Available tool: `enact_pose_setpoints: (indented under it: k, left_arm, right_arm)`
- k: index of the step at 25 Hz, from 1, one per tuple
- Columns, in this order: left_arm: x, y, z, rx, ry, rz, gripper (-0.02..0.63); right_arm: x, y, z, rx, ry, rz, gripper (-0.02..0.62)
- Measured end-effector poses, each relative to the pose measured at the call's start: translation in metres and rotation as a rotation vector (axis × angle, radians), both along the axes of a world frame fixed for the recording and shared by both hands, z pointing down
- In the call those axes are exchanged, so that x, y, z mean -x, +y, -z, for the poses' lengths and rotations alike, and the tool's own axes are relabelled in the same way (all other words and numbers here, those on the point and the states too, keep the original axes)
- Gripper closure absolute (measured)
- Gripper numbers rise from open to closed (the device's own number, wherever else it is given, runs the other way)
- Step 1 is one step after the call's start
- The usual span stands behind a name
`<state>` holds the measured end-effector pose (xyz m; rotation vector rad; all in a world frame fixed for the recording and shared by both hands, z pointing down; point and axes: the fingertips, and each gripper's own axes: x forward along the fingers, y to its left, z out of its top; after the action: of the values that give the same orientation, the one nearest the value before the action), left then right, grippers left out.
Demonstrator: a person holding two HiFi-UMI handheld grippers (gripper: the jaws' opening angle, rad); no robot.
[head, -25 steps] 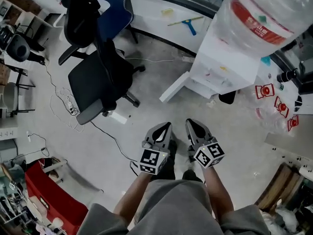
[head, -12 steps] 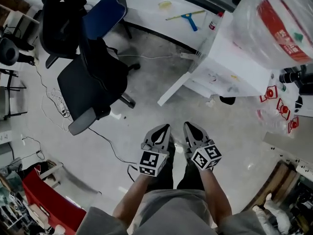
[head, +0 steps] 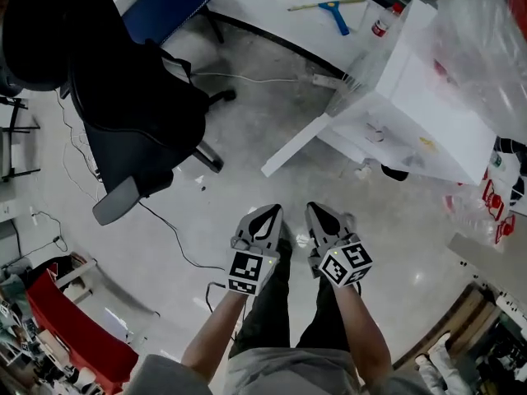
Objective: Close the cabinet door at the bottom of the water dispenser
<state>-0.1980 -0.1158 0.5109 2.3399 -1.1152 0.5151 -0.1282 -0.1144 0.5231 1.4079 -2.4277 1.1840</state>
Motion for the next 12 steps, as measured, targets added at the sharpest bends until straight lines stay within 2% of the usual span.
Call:
enact_pose_setpoints:
  k: [6, 12]
  left_arm:
    - [-0.013, -0.004, -0.048, 0.005, -0.022, 0.021, 0.598]
    - [-0.009, -0.012, -0.074, -0.004, -0.049, 0.037, 0.598]
  right_arm:
    - [-0.009, -0.001, -0.045, 0.038, -0.031, -0.01, 0.586]
    - [-0.011, -0.003, -0.077, 0.078, -0.049, -0.022, 0.586]
